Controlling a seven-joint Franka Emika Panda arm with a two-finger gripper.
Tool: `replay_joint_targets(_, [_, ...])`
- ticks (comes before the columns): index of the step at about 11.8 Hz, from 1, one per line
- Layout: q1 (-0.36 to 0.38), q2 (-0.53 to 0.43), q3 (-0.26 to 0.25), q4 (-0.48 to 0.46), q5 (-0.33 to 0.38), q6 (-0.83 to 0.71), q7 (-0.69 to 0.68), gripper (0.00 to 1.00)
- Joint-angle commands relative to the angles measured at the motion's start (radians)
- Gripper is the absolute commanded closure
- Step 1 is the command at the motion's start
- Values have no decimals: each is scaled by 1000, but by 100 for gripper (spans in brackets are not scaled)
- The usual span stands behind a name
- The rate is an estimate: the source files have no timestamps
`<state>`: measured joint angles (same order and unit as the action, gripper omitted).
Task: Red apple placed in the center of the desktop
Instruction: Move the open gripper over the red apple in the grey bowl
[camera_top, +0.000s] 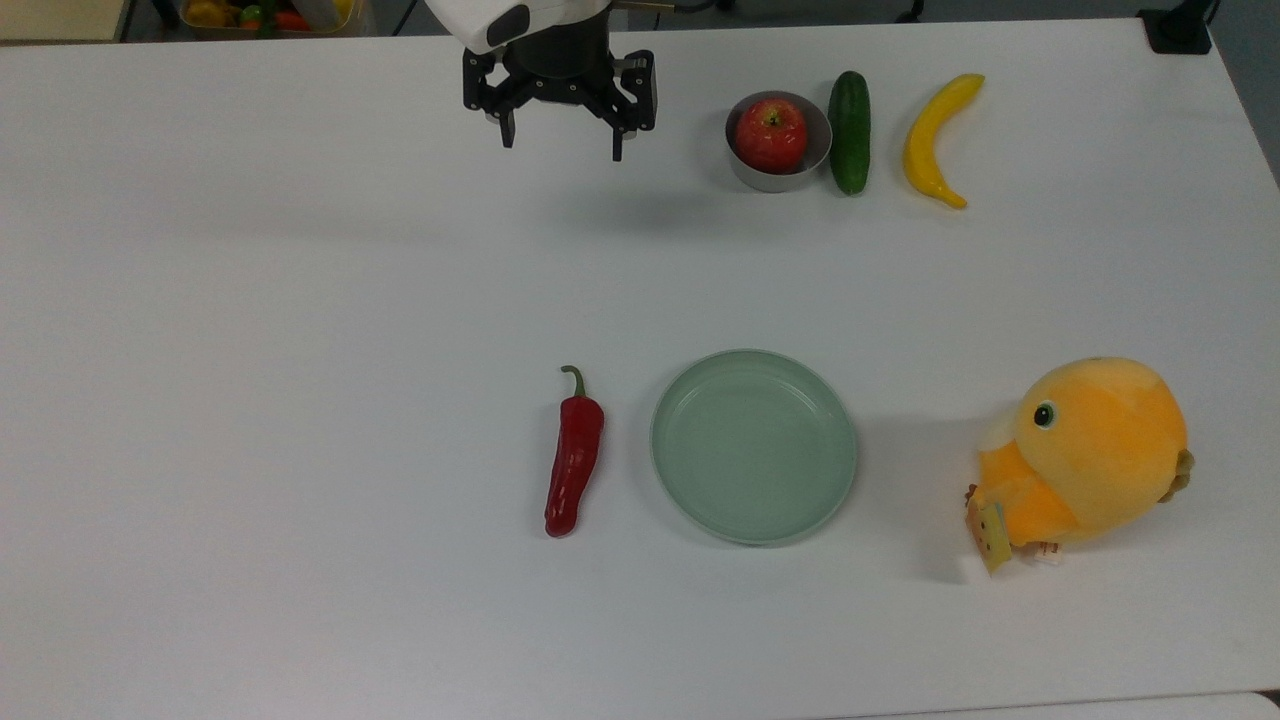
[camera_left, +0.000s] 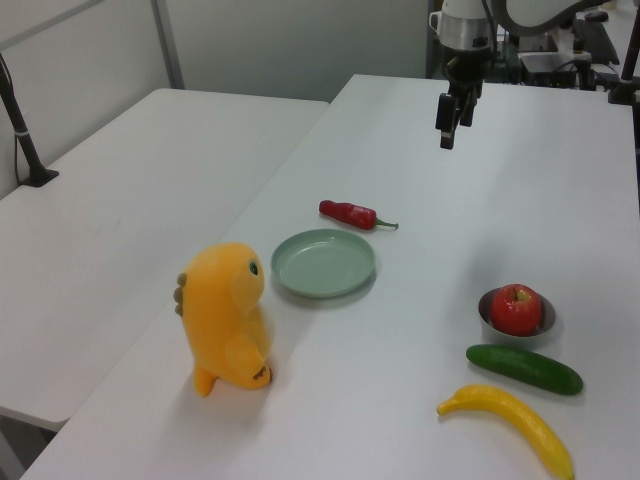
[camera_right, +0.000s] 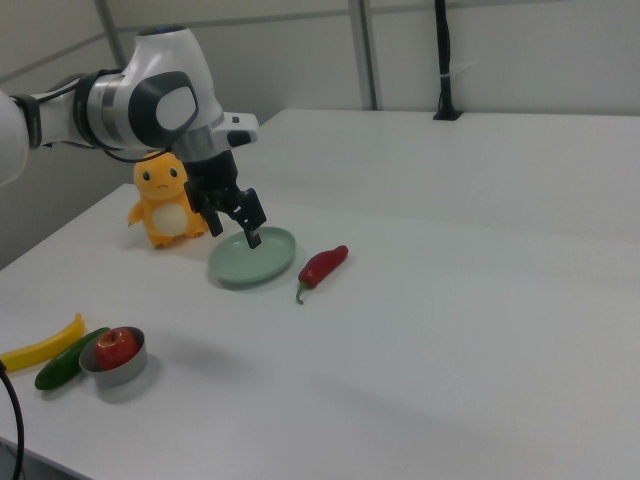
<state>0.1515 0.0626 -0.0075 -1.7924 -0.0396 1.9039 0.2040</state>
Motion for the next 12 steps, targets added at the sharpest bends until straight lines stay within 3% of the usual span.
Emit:
replay_joint_targets(1, [-7, -24, -2, -30, 32, 33, -100, 0])
replay_joint_targets(6, [-4, -24, 12, -33, 32, 35, -101, 0])
replay_joint_targets(12, [-7, -7, 236, -68, 32, 26, -86, 0])
